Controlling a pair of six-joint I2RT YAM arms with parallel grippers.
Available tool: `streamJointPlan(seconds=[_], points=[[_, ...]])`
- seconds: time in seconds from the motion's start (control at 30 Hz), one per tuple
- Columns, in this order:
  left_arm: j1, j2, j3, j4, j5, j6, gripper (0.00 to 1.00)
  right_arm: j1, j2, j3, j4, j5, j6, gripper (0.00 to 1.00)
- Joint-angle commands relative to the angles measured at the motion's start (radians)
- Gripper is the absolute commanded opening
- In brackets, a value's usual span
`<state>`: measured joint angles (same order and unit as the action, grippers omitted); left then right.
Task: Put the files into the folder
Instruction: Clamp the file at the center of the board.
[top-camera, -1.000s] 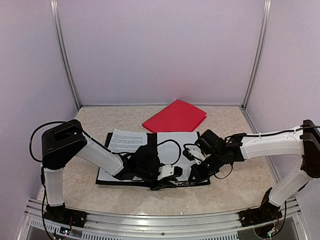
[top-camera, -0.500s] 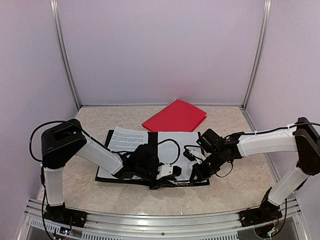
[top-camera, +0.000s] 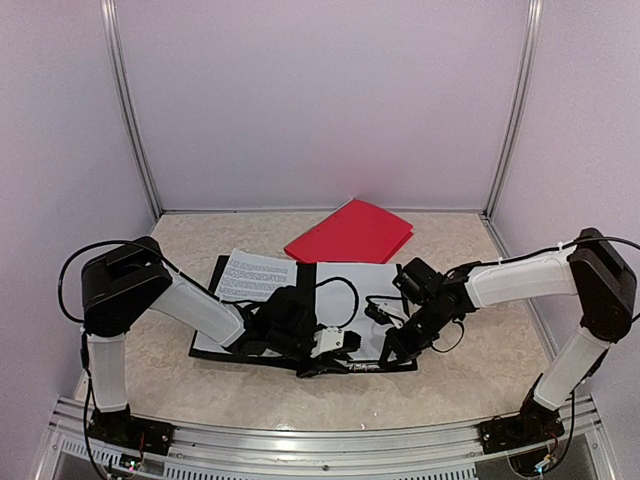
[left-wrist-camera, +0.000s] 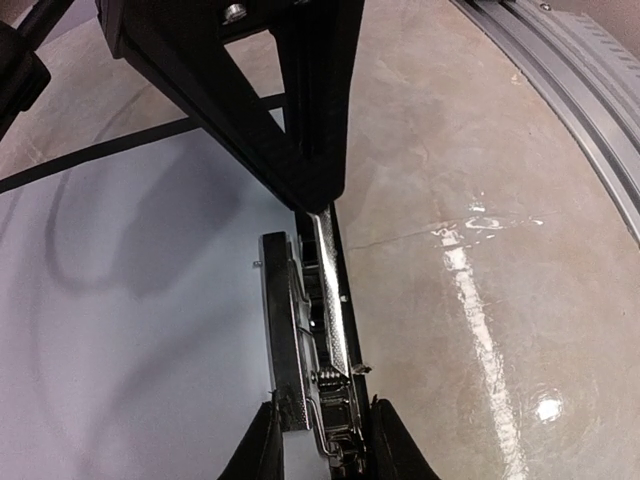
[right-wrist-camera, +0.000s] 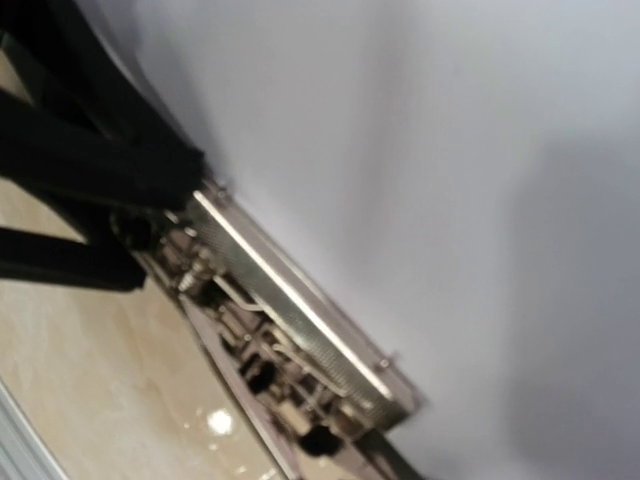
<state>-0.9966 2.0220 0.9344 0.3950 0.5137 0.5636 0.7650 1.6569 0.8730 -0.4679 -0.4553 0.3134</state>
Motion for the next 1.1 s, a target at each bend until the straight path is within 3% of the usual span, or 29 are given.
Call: streamJointPlan(seconds=[0.0,0.63,1.07], points=[[-0.030,0.010,-0.015,-0.102,0.111,0.027,0.05,-0.026,0.123,-0.020,0.024,0.208,-0.024,0.00],[-0.031,0.014,-0.008,-0.114,0.137,0.036,0.05,-0.067,0.222,0.009,0.029,0.184,-0.085,0.00],[-0.026,0.021,0.006,-0.122,0.111,0.021,0.05,-0.067,0.176,-0.019,0.011,0.163,-0.086,0.00]])
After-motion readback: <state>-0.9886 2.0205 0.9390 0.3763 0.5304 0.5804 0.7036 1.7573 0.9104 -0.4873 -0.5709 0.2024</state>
